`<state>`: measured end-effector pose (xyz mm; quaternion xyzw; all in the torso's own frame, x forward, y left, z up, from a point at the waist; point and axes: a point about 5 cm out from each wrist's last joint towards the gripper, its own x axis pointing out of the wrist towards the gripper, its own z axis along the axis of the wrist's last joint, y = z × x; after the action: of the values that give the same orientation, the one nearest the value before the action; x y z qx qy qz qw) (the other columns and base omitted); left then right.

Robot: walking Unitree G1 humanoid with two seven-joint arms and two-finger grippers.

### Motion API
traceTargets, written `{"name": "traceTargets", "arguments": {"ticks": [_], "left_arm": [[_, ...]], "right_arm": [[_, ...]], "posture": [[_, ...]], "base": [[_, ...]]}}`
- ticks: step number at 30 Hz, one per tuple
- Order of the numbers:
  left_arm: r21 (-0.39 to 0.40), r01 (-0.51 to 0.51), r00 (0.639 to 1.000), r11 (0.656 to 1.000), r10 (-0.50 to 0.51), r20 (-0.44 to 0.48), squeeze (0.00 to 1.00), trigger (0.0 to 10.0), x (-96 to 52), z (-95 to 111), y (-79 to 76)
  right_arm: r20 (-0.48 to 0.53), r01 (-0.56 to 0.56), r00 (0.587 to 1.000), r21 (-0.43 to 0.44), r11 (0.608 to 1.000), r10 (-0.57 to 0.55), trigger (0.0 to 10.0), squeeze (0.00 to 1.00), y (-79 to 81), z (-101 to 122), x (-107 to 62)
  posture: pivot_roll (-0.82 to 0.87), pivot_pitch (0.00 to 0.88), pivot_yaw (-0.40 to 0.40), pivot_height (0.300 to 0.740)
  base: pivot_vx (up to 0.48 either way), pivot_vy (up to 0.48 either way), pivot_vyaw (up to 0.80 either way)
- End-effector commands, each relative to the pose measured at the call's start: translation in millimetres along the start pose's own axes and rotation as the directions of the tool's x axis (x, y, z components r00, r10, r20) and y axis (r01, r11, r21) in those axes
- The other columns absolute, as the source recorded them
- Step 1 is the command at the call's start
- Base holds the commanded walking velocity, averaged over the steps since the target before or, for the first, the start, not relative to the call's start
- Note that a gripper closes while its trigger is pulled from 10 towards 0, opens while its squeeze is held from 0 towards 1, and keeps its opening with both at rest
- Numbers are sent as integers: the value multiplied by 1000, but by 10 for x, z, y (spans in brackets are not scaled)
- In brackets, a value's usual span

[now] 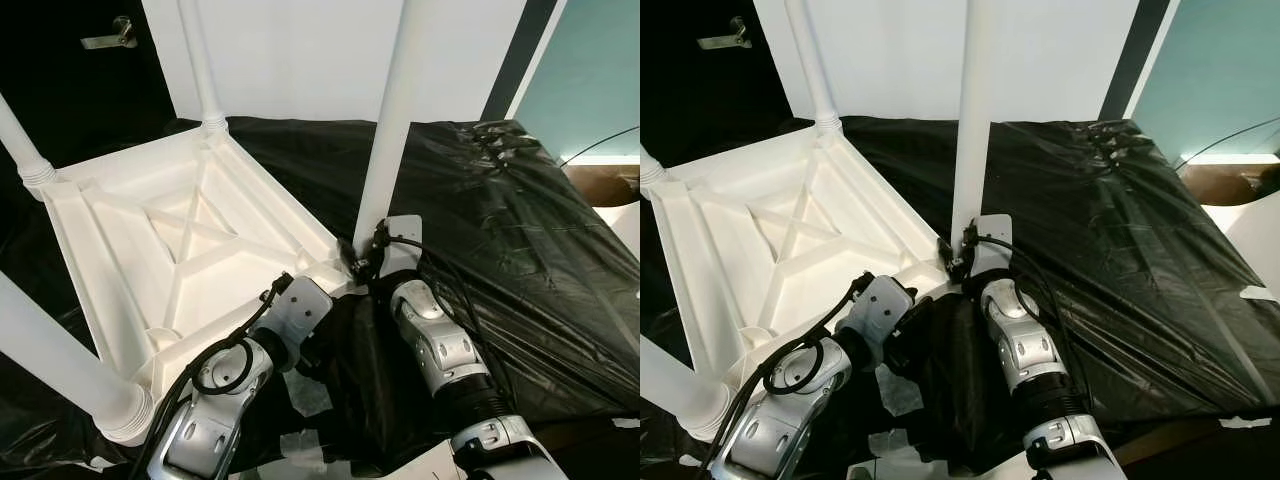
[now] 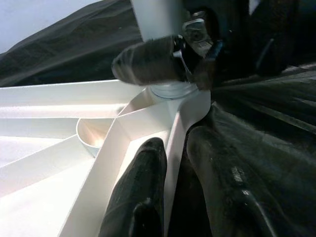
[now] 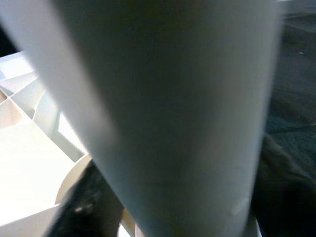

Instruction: Building children table

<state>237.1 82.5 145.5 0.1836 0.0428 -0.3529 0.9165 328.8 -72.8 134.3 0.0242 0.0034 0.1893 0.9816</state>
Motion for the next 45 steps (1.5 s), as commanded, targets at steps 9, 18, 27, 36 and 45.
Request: {"name": "traceTargets", "arguments": {"ticks": [9,18,27,36,45], "left_arm": [[-5,-26,1000,1000,26,18,0,10000,-16,39,51],[-1,-34,999,999,34,32,0,10000,15,68,106],[-13,-46,998,999,47,41,0,10000,37,78,73],[-20,-52,998,998,53,34,0,10000,33,58,82],[-25,-51,998,998,52,33,0,10000,28,54,87]], "right_arm": [[-18,-333,943,-75,940,333,10000,0,-380,136,-107],[-98,-511,859,-118,851,502,10000,0,-419,200,-24],[-195,-636,770,-149,757,608,0,0,-381,128,22],[-172,-513,855,-139,847,489,0,0,-437,76,29],[-124,-352,933,-118,928,338,0,0,-347,20,6]], "posture": [[113,57,-60,740],[104,46,-65,740],[126,32,-84,740],[118,36,-84,740],[98,45,-71,740]], "base": [[0,0,0],[0,0,0],[0,0,0],[0,0,0],[0,0,0]]}}
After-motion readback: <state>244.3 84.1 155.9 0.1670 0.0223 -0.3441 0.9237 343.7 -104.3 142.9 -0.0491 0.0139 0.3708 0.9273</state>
